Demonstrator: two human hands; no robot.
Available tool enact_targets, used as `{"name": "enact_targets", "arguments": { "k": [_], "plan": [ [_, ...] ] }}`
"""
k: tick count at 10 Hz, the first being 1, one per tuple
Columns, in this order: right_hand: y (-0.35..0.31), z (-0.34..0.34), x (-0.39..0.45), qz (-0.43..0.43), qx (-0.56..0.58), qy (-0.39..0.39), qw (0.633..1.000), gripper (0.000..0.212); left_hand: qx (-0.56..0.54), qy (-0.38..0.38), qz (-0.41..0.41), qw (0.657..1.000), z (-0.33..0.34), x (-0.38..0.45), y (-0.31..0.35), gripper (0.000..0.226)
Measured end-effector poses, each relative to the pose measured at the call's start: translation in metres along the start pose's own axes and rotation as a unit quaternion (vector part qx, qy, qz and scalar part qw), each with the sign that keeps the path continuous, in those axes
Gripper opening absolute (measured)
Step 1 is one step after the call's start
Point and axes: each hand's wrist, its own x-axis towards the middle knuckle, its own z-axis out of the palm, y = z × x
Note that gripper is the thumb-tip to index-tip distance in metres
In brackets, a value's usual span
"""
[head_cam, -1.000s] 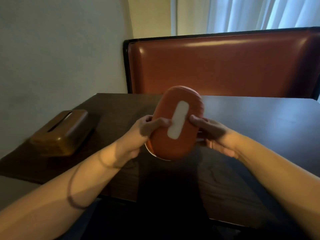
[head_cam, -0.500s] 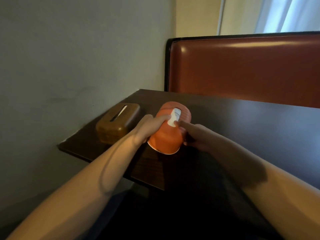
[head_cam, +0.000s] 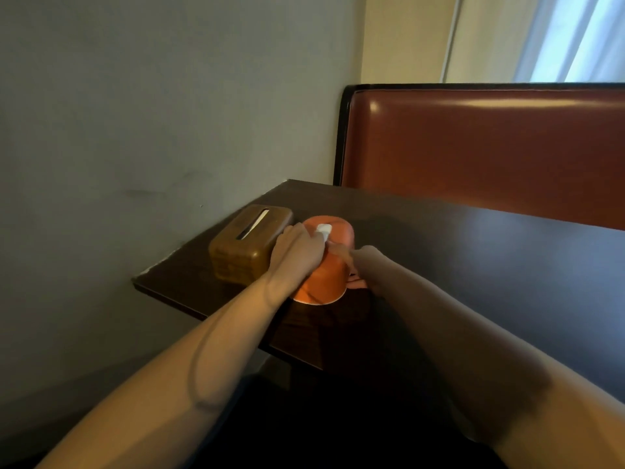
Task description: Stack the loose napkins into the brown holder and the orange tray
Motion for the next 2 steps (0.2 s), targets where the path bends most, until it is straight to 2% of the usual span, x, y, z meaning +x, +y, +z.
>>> {"name": "enact_targets", "arguments": {
  "k": [1,2],
  "plan": [
    [0.005,-0.007,-0.004,-0.003,0.003,-0.025,1.000,0.072,0.049,0.102,0.051,0.992,0.007,-0.011,0.006,0.049],
    [0.016,-0.026,-0.015,-0.063,-0.013,-0.030,0.997,0.065,0.012,0.116,0.061,0.991,0.017,-0.022,0.019,0.061]
  ]
}}
